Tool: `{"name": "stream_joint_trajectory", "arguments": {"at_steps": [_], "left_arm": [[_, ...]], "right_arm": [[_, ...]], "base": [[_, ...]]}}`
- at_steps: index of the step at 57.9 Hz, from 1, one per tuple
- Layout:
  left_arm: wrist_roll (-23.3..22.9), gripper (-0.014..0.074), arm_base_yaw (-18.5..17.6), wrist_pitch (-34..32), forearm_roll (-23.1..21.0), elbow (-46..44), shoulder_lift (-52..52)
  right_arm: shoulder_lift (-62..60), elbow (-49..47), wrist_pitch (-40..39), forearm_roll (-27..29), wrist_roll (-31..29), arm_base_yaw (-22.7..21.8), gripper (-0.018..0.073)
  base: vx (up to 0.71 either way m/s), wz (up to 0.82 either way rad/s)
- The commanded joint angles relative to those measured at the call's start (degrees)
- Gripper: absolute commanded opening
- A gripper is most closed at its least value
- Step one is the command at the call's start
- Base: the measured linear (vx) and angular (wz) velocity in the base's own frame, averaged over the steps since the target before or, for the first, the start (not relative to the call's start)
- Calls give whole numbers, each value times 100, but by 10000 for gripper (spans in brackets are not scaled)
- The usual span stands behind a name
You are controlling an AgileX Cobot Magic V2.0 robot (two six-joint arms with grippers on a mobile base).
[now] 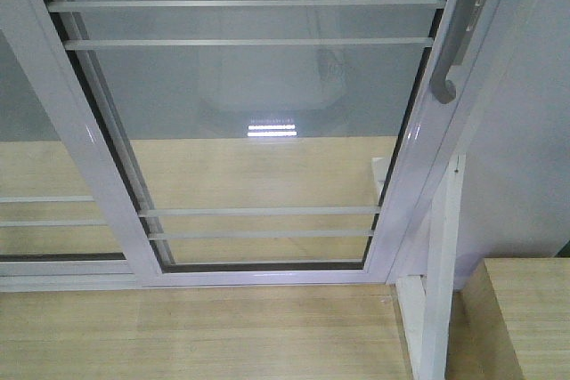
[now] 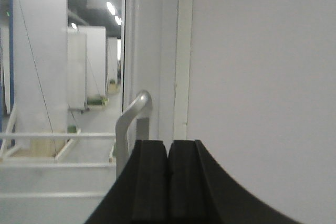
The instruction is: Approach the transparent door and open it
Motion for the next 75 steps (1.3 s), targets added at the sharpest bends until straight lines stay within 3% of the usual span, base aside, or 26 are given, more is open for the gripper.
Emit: {"name": "stream_joint_trajectory", "arguments": {"at_steps": [1,9,21,31,41,47,55,61,75], "left_arm": [[-54,-3,-14,9,-55,-317,659],[-59,-3,-14,564,-59,-317,1499],[-59,6,-14,531,-59,-317,2105],[-54,70,-14,524,-59,-317,2214],[-54,218,-14,543,-59,-317,2569],[-54,325,-14,307,-58,-317,2925],[-73,423,-21,-419,-58,-317,3240],[-73,453,-21,-770,-53,-317,3370],[-73,454,-21,-740,-58,-317,3374]], "right_arm": [[623,-354,54,-91,-95,-11,-8],[1477,-354,40,-54,-77,-11,-6],[2573,-354,-100,-42,-94,-11,63],[3231,-354,-769,33,-27,-11,274],[3922,-354,-2018,143,15,-11,455],[4405,-369,-2585,37,15,42,467],[5026,-577,-2776,-341,15,393,468],[5576,-906,-3059,-330,15,582,468],[6858,-2092,-3138,-309,30,607,468]], "base": [[0,0],[0,0],[0,0],[0,0],[0,0],[0,0],[0,0],[0,0],[0,0]]}}
